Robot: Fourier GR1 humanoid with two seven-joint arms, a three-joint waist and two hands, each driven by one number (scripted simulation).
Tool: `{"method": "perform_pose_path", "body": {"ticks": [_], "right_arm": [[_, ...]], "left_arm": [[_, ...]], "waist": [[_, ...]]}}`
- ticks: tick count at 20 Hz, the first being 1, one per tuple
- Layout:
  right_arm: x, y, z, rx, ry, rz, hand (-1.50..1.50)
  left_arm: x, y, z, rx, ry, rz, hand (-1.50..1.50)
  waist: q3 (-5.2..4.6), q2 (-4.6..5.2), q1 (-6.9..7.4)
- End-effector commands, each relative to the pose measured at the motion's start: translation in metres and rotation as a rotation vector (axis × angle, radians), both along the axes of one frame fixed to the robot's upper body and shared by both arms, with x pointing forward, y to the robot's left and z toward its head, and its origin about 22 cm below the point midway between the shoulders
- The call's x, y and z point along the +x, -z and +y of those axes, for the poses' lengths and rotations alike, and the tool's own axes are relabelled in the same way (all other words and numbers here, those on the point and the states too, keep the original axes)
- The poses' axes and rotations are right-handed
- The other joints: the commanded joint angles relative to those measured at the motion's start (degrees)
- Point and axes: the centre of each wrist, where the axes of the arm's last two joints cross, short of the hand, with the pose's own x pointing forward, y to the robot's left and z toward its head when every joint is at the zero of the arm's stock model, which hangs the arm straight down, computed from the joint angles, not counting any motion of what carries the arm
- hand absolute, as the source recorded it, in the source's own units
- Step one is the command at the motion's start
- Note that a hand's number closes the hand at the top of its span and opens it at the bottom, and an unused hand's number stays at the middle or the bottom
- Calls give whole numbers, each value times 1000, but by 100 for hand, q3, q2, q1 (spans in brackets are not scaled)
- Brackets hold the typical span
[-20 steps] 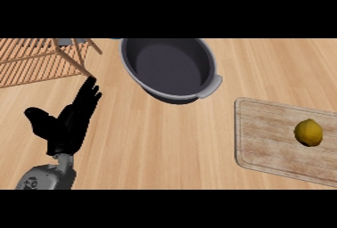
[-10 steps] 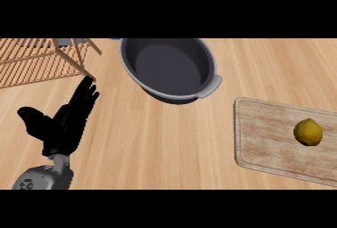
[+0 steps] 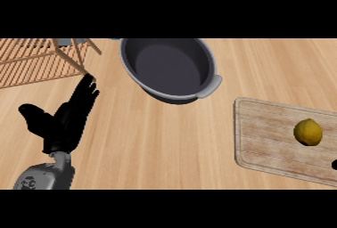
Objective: Pick the lemon from the cutting board and place it in the pot
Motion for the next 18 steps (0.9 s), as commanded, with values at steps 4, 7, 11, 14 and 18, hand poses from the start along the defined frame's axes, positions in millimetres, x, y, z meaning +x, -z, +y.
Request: {"method": "perform_pose_path", "body": {"ticks": [4, 7, 11, 14, 18], "right_arm": [[8, 23, 13, -42, 56, 63, -150], [3, 31, 15, -61, 84, 87, -150], [31, 40, 8, -61, 98, 101, -150], [13, 58, 20, -78, 61, 126, -150], [36, 73, 14, -115, 63, 175, -150]], "left_arm": [[-12, -3, -2, 20, -5, -2, 0], [-5, 16, 11, -8, -7, -10, 0], [-17, -12, 7, -15, 6, -9, 0], [-3, 0, 0, -2, 13, 1, 0], [-6, 11, -15, -6, 11, 10, 0]], "waist": [[0, -2, 14], [-2, 2, -13], [1, -2, 25], [0, -5, -17], [1, 2, 1]]}}
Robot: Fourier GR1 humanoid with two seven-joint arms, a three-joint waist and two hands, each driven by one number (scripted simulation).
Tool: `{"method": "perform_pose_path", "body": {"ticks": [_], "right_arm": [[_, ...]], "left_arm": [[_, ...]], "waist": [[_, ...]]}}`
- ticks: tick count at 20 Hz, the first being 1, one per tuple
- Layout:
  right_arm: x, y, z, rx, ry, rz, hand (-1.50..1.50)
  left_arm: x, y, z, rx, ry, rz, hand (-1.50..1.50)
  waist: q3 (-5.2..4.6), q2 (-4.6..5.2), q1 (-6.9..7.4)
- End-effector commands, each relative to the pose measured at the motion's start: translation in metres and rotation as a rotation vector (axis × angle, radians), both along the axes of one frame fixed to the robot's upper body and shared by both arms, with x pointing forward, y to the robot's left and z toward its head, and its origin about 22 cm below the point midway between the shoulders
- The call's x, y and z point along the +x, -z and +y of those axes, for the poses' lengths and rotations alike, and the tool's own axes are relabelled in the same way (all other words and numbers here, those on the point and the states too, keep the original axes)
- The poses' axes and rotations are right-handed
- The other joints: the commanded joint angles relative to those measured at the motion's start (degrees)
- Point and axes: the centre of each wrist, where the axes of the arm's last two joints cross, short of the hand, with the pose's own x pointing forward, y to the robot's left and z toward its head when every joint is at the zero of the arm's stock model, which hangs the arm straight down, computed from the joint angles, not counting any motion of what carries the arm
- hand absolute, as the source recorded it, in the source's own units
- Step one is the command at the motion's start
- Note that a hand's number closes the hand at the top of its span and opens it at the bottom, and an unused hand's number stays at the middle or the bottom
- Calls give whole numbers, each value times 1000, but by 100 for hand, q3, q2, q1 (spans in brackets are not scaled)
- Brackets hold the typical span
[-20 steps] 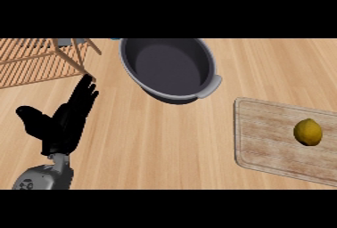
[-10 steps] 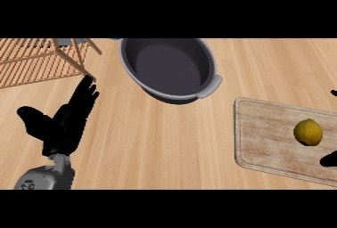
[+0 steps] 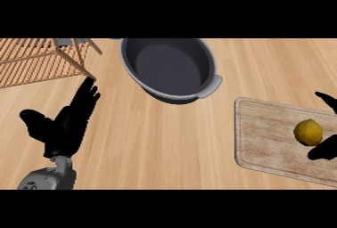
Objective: Pick the lemon from the cutting board and place it in the pot
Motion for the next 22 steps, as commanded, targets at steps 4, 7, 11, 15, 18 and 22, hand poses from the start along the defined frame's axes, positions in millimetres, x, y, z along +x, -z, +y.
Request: {"method": "perform_pose_path", "body": {"ticks": [4, 7, 11, 15, 18, 22], "right_arm": [[15, 12, 16, -83, 19, 94, -150], [13, 17, 4, -65, 12, 116, -150], [18, 22, -11, -53, 16, 146, -150], [11, 60, -3, -35, 1, 128, -150], [13, 37, 3, 36, -101, -5, 150], [21, 50, -12, -16, -105, -11, 150]], "left_arm": [[10, -11, -5, 1, -7, 0, 0], [-17, 3, 2, -11, 4, 8, 0], [6, -4, -7, 7, 19, -3, 0], [-3, 8, -1, 10, -7, 8, 0], [-4, 5, 3, -5, 4, 0, 0], [-15, -9, -11, -4, -12, -2, 0]], "waist": [[0, -1, -10], [0, -7, 1], [0, -2, -12], [1, -1, -5], [0, -7, -18], [2, -4, 12]]}}
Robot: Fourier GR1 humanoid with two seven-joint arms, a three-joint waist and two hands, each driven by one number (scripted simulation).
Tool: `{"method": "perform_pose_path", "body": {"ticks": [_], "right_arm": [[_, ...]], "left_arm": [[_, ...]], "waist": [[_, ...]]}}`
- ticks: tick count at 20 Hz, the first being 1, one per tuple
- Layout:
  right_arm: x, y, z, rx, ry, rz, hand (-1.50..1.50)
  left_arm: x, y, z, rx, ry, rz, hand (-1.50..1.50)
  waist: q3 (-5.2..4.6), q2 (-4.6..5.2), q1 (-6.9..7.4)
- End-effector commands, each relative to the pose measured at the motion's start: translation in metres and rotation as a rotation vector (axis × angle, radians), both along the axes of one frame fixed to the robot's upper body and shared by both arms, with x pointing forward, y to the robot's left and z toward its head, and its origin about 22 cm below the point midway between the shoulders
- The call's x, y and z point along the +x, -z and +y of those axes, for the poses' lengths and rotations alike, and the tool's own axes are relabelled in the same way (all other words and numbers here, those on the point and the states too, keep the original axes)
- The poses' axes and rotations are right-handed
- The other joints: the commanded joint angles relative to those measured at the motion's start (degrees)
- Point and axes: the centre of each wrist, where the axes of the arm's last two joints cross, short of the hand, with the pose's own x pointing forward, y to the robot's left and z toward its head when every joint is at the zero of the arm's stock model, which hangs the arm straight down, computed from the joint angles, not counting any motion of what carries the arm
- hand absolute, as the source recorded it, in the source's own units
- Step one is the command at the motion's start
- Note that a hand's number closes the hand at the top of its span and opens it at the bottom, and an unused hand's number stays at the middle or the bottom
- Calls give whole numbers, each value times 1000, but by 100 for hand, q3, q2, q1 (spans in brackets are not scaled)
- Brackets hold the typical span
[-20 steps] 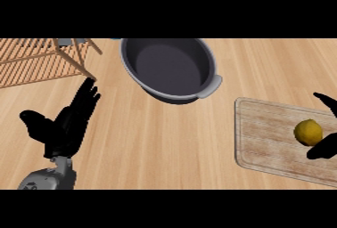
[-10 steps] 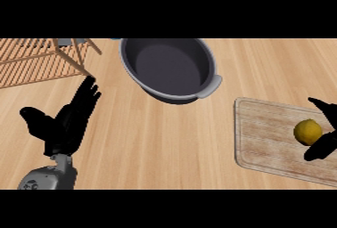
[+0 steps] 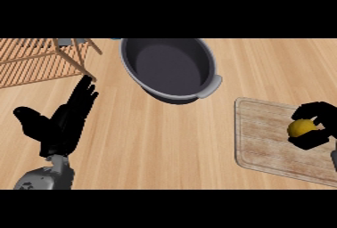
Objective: Pick the lemon from the cutting board and place it in the pot
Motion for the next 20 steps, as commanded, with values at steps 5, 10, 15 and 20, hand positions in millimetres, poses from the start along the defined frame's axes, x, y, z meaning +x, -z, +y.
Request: {"method": "perform_pose_path", "body": {"ticks": [5, 10, 15, 20], "right_arm": [[7, 1, -14, 5, -30, -66, 150], [16, 15, 108, 66, 377, -53, 150], [21, 16, 163, 40, 633, -79, 150], [31, -19, 197, -132, 773, -250, 150]], "left_arm": [[5, 17, -2, 0, -3, -8, 0], [0, 8, -5, -3, 6, 11, 0], [2, 3, -6, 15, 30, -4, 0], [3, 4, -13, 14, 55, 13, 0]], "waist": [[-1, 2, -10], [-45, -64, 49], [-71, -46, 246], [-94, -117, 281]]}}
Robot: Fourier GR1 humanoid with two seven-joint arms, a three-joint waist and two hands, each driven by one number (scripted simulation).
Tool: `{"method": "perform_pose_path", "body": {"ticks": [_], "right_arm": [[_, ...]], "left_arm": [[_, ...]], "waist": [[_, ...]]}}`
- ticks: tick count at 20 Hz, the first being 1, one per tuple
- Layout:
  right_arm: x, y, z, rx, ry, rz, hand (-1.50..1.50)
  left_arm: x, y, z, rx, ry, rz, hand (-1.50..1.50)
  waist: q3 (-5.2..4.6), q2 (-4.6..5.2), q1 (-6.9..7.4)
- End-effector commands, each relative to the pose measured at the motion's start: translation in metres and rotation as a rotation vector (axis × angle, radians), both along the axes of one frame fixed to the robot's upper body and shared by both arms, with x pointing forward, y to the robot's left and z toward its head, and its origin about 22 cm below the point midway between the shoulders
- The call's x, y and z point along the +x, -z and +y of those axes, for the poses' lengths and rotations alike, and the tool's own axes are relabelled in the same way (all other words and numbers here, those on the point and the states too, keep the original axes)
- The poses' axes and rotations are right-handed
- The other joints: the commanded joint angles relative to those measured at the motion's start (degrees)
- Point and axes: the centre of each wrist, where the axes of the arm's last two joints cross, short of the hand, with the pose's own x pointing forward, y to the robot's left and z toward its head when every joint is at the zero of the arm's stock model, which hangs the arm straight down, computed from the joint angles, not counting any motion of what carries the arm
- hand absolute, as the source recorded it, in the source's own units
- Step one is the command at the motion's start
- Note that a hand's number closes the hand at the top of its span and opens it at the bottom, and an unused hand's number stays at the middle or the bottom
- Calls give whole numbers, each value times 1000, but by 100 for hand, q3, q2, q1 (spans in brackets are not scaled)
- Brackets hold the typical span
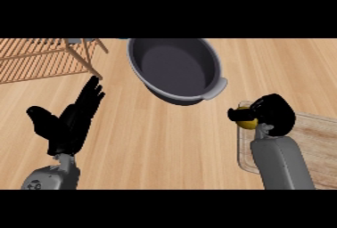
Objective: Pick the lemon from the cutting board and place it in the pot
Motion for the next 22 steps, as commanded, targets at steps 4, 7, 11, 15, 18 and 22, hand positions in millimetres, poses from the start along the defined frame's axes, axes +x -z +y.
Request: {"method": "perform_pose_path", "body": {"ticks": [4, 7, 11, 15, 18, 22], "right_arm": [[7, -51, 64, -182, 209, -176, 150], [11, -86, 82, -255, 204, -299, 150], [11, -118, 115, -415, 150, -393, 150], [13, -163, 140, -496, 152, -523, 150], [16, -187, 153, -522, 150, -566, 150], [29, -217, 157, -517, 183, -548, 150]], "left_arm": [[4, -3, -6, -5, 32, 19, 0], [4, 0, -6, 11, 29, 18, 0], [10, -3, -15, -7, 50, 3, 0], [8, 1, -12, 0, 57, 9, 0], [12, -3, -19, -6, 83, 0, 0], [17, -6, -19, -2, 87, -5, 0]], "waist": [[4, -59, 120], [3, -71, 187], [3, -33, 238], [16, 2, 403], [27, 47, 470], [35, 97, 518]]}}
